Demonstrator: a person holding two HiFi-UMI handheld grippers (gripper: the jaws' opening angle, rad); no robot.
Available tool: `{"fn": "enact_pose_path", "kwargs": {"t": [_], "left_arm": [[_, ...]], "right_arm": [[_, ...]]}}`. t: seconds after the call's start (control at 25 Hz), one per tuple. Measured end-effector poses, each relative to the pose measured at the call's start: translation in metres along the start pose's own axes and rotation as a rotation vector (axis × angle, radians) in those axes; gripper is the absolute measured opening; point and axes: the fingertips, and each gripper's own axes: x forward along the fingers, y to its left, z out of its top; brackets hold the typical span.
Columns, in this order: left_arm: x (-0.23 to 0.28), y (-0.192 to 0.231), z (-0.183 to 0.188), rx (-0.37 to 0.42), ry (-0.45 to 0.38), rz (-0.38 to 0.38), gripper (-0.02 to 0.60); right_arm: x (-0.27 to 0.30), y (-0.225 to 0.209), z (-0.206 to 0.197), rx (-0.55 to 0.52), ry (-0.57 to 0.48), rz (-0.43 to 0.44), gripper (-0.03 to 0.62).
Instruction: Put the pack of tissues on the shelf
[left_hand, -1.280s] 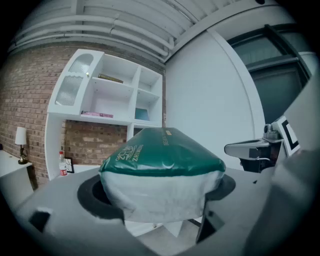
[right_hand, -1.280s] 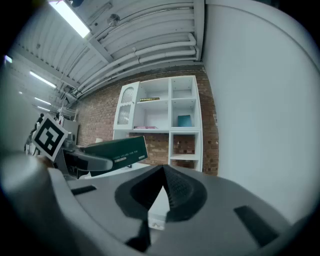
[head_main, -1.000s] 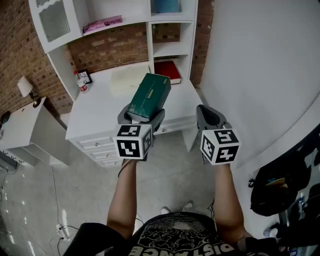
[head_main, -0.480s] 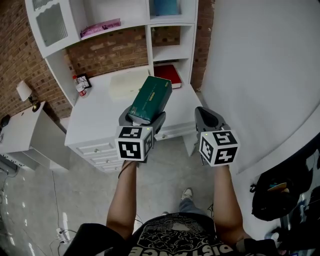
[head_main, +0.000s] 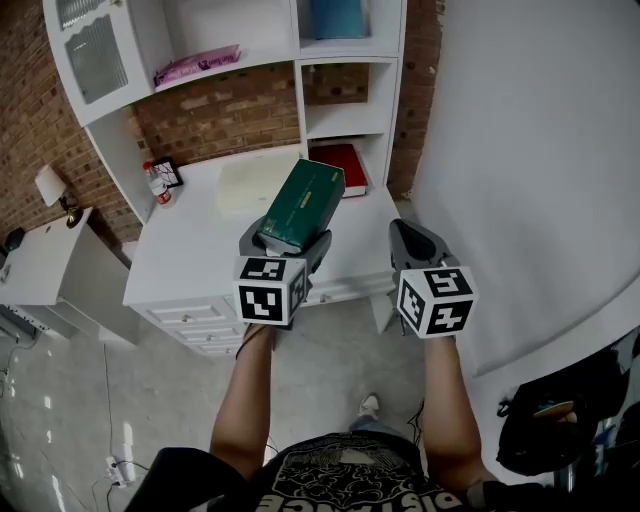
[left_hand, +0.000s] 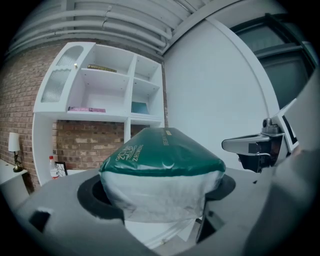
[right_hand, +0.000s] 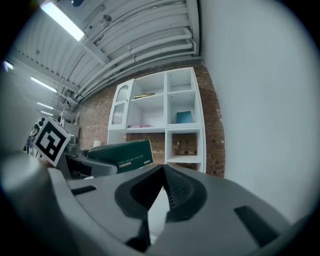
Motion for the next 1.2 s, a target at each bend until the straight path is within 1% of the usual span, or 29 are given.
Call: {"fn": "enact_pose_path", "kwargs": {"t": [0.28,0.48,0.96,1.2], "left_arm": [[0.059,-0.005,0.011,0.001,0.004,0.028,0.466],[0.088,-0.009,0.015,-0.006,0.017,0.053,0.466],[0.134,-0.009,0.013,-0.013,0.05,0.138,0.466],[0.146,-0.013,0.016,-0.003,0.05,0.155,0.466]], "right_arm": [[0.039,-0.05,0.002,0.002,0.003,0.033,0.003],[0.06,-0.076,0.001,0.005,0.01,0.064,0.003],[0.097,-0.114,-0.004,0.014,0.015,0.151,0.003],[0.106,-0.127,-0.002,0.012,0.005,0.175,0.003]]}}
